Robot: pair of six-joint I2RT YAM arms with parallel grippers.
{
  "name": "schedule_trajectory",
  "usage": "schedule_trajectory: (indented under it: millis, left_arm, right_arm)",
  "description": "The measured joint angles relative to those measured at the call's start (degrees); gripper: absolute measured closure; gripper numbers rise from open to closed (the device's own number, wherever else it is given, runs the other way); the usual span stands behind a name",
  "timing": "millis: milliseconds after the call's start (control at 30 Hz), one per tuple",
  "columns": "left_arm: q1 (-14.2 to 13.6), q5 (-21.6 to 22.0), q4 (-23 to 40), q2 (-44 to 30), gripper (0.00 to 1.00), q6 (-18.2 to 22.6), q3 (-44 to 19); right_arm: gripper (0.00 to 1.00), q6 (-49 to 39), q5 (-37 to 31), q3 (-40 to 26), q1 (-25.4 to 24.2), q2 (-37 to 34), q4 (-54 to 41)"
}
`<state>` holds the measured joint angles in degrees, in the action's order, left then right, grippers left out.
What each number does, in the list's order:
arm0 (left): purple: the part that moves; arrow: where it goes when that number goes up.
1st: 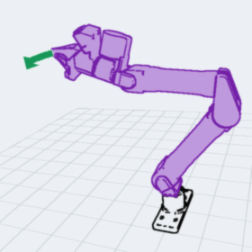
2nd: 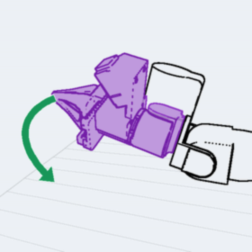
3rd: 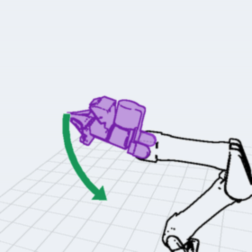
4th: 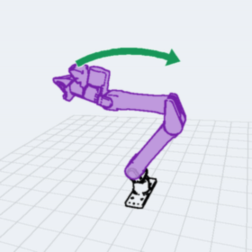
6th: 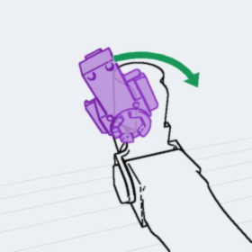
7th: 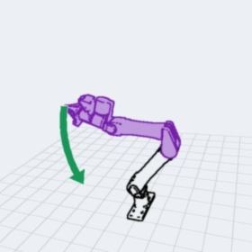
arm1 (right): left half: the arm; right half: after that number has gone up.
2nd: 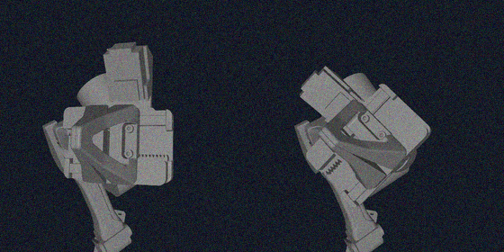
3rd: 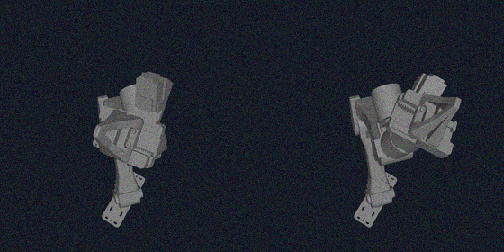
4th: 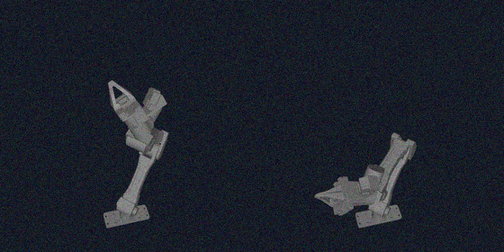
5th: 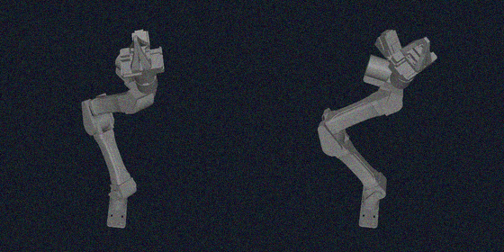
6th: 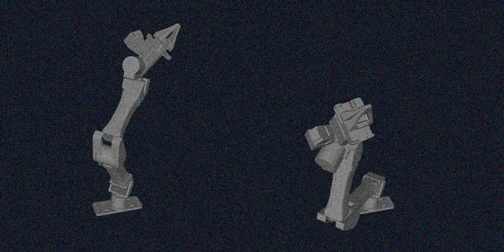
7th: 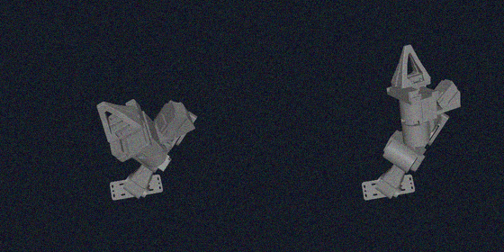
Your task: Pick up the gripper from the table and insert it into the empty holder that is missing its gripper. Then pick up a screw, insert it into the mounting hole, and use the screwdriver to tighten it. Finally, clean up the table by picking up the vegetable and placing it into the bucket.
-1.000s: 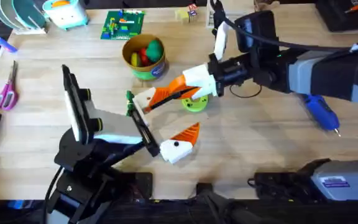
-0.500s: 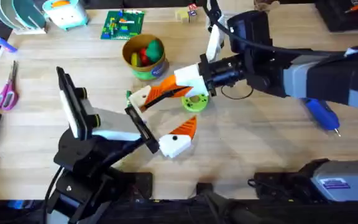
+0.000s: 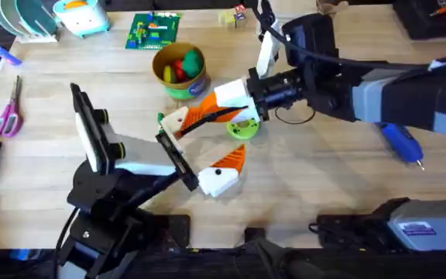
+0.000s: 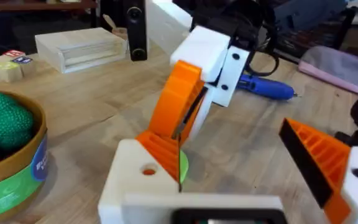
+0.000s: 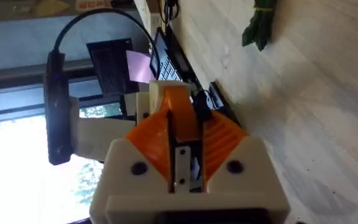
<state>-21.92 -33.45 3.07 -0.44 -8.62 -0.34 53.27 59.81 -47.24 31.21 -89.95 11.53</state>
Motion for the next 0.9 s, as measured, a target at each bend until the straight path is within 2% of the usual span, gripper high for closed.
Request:
schedule_trajectory:
  millis: [467, 633, 700, 767, 800, 867, 900]
  left_arm:
    - [-0.01, -0.26, -0.06, 0.01, 0.008, 0.69, 0.0]
    - [-0.45, -1.63, -0.07, 0.01, 0.008, 1.34, 0.0]
    - [-0.55, -1.92, -0.07, 0.01, 0.008, 1.49, 0.0]
    - [-0.56, -1.99, -0.07, 0.01, 0.008, 1.59, 0.0]
    - [-0.56, -2.11, -0.07, 0.01, 0.009, 1.66, 0.0]
    - [-0.56, -2.36, -0.07, 0.01, 0.008, 1.75, 0.0]
    - [-0.56, -2.38, -0.07, 0.01, 0.009, 1.75, 0.0]
  right_arm:
    - [0.656, 0.14, 0.0, 0.0, -0.01, 0.44, -0.75]
    - [0.544, 0.1, -0.02, 0.0, -0.17, 2.3, -0.89]
    - [0.49, 0.1, -0.02, 0.0, -0.17, 2.69, -0.85]
    - [0.395, 0.1, -0.02, 0.0, -0.17, 2.73, -0.9]
    - [0.329, 0.13, -0.04, 0.0, -0.17, 2.73, -1.0]
    - [0.12, -0.27, -0.04, 0.0, -0.31, 2.73, -0.95]
    - [0.063, -0.78, -0.06, 0.0, -0.4, 2.73, -1.02]
